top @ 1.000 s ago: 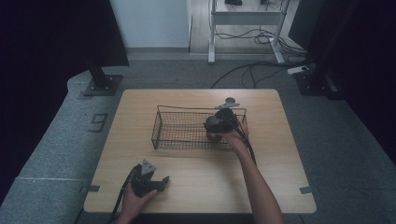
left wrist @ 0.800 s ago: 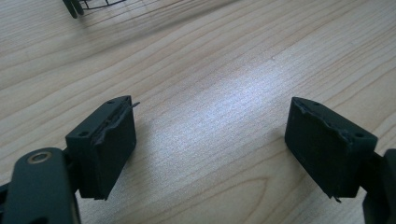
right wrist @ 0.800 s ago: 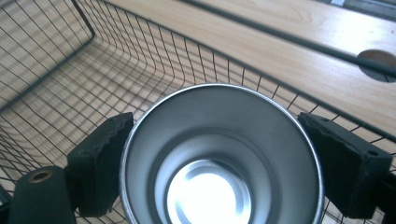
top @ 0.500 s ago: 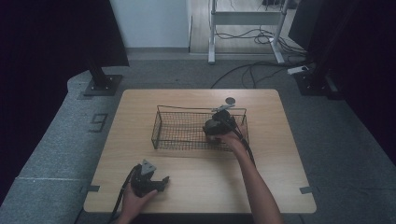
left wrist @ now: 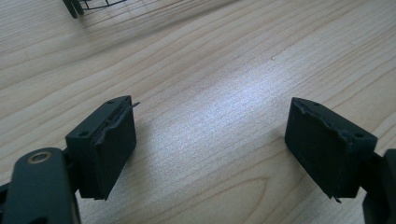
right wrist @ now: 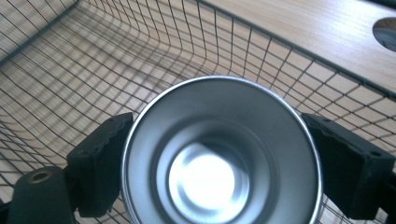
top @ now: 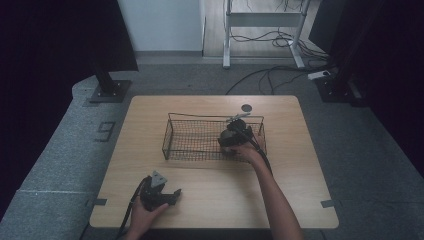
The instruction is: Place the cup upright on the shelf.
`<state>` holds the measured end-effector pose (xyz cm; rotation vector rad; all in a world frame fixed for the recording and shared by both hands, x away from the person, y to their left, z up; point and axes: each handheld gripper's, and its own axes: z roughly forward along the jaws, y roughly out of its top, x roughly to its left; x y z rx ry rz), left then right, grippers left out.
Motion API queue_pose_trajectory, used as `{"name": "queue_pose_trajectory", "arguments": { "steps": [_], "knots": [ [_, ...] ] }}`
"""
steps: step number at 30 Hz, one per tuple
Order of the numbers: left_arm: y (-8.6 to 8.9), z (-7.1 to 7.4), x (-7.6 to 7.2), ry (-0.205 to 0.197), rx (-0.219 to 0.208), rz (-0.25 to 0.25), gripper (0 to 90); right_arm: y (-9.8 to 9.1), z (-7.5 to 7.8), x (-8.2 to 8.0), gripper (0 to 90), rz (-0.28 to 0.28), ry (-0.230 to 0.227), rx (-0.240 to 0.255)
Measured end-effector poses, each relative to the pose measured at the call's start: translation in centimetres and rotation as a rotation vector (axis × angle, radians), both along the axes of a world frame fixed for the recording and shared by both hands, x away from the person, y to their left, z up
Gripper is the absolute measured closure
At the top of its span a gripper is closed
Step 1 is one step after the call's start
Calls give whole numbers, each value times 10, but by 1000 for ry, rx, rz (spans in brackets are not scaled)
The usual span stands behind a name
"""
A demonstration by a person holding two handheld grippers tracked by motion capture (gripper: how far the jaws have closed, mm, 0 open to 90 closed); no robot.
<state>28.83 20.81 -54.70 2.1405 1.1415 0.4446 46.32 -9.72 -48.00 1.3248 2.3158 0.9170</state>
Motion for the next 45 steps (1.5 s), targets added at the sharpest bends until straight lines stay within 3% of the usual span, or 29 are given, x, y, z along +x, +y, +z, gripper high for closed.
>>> {"name": "queue_pose_trajectory", "arguments": {
  "steps": [9,13,22,26,28,39,45],
  "knots": [
    [0,0,0,1,-4,1,166,-1,2,-2,93,-18,-13,8],
    [0,0,0,1,-2,0,166,-4,7,-4,80,-21,-26,39],
    [0,0,0,1,1,0,166,-16,31,-16,96,-49,-142,121],
    [0,0,0,2,2,0,165,-19,38,-21,103,-53,-170,147],
    [0,0,0,2,0,0,165,-26,44,-29,114,-41,-193,190],
    [0,0,0,2,3,0,167,-42,49,-68,132,-15,-265,215],
    [0,0,0,2,3,0,167,-54,40,-99,140,5,-300,223]
  ]
}}
